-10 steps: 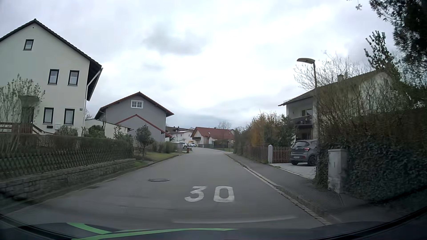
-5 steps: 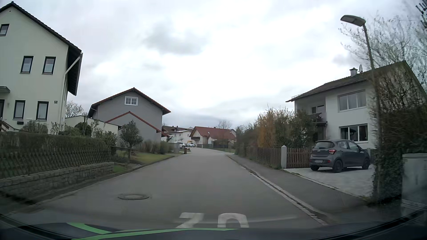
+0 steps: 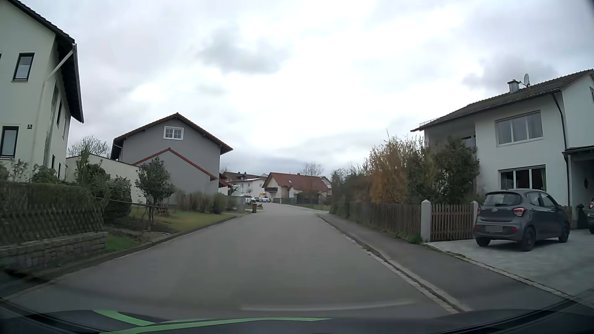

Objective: Follow the waypoints while adhering to traffic rules and regulations

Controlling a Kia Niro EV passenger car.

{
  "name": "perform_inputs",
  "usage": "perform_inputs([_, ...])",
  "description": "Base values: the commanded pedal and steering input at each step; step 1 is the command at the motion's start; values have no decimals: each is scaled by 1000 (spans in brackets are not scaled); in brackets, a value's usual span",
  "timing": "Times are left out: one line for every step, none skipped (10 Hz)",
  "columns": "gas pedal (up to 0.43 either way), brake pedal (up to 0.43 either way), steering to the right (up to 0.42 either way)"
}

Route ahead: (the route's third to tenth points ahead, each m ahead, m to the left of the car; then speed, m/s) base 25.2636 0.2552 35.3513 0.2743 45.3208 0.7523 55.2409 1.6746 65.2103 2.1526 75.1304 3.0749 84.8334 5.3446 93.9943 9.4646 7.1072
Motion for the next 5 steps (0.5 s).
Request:
perform_inputs([169,0,1])
perform_inputs([169,0,1])
perform_inputs([169,0,1])
perform_inputs([169,0,1])
perform_inputs([157,0,2])
